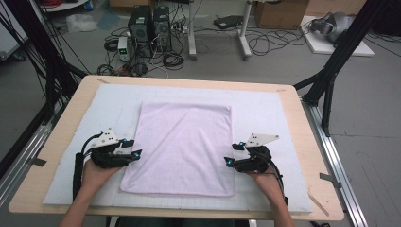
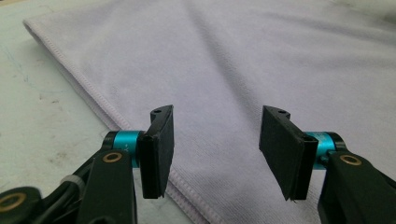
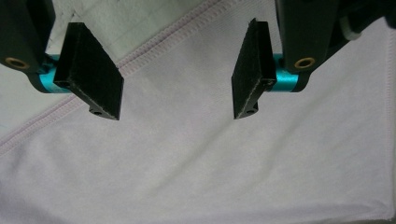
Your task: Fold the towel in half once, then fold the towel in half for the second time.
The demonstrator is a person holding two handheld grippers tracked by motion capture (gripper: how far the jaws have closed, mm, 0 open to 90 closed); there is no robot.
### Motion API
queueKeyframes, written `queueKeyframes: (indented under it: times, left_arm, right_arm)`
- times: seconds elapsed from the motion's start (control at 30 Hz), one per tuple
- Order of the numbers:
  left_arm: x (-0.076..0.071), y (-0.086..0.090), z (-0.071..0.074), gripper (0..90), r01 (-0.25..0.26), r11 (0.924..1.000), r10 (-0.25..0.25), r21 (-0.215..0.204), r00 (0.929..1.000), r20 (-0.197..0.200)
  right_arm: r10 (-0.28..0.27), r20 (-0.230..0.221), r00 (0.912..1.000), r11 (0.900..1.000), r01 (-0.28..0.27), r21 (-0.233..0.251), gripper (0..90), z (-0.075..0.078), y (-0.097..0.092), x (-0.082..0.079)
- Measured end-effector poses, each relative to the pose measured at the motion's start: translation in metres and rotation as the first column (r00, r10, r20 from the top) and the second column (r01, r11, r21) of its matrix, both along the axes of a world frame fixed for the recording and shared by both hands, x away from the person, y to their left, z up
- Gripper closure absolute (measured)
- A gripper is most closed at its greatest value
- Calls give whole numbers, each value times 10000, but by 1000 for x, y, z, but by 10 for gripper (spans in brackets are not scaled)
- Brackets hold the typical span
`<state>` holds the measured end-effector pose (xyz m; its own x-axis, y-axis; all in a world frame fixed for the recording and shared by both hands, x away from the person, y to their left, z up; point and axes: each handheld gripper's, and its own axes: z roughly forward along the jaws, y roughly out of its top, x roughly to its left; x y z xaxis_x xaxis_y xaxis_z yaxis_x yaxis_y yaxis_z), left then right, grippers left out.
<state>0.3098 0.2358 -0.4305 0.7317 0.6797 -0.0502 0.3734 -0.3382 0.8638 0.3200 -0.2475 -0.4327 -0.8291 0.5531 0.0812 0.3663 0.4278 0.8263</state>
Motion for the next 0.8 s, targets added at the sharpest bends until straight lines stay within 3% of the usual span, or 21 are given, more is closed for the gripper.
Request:
queueKeyframes:
  times: [0.67, 0.8]
  left_arm:
    - [0, -2, 1, 434, 256, 9996, -256, 129, 9997, -15]
    - [2, -3, 4, 420, 368, 9984, -366, 433, 9993, -47]
  right_arm:
    - [267, 16, 9996, 9996, -267, -135, 312, 0, 5, -2]
    - [312, -152, 9994, 9993, -315, -180, 308, 1, 5, 1]
